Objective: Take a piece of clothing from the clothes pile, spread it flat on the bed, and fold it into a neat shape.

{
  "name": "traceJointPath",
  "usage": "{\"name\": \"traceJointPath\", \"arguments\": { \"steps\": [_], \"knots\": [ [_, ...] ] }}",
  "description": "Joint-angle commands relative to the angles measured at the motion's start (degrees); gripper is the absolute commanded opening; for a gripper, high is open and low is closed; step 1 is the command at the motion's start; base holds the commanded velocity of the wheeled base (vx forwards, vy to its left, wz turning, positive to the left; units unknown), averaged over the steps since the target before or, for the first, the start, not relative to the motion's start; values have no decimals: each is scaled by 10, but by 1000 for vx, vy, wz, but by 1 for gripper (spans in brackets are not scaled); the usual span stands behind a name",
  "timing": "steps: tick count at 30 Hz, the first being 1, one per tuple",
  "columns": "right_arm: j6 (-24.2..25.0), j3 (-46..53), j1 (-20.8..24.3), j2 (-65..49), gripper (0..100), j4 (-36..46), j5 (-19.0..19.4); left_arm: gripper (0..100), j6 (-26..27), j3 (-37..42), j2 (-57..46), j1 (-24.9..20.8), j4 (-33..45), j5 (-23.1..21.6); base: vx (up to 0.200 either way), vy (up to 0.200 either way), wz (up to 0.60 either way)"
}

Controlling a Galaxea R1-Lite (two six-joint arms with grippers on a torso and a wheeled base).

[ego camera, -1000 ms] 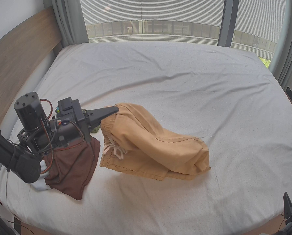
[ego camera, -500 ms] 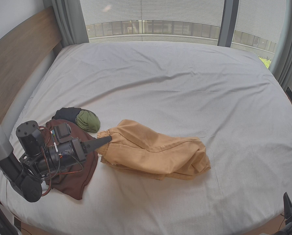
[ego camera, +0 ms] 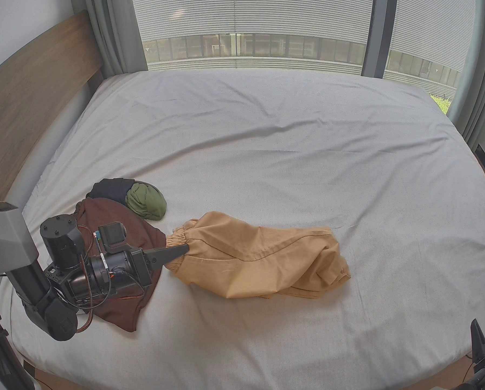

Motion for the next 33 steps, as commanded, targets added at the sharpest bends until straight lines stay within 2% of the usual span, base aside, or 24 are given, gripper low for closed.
{"name": "traceJointPath", "arguments": {
  "steps": [1,4,6,11,15,19,21,25,30,33],
  "knots": [
    [1,10,-1,-5,100,-1,-1,0,-1,-1,5,0,0,0,0,0,0],
    [0,6,-1,-5,100,-20,-1,0,-1,-1,3,0,0,0,0,0,0],
    [2,-49,-1,2,100,-57,-1,0,-1,-3,3,1,0,0,0,0,0],
    [15,-142,19,80,100,-2,8,0,-1,-7,2,1,-1,0,0,0,0],
    [125,-190,44,157,100,3,44,0,-2,-7,0,2,0,0,0,0,0],
    [170,-226,47,218,100,-7,80,0,-2,-6,-1,1,-1,-1,0,0,0],
    [198,-252,59,261,100,-23,125,0,-1,-6,-1,1,-1,-1,0,0,0],
    [202,-268,68,319,100,-43,170,0,-3,-5,-8,1,0,-1,0,0,0],
    [201,-273,74,398,100,-99,182,0,-3,-5,-8,1,0,-1,0,0,0],
    [201,-276,86,459,100,-164,182,0,-3,-5,-7,2,-1,-1,0,0,0]
  ]
}}
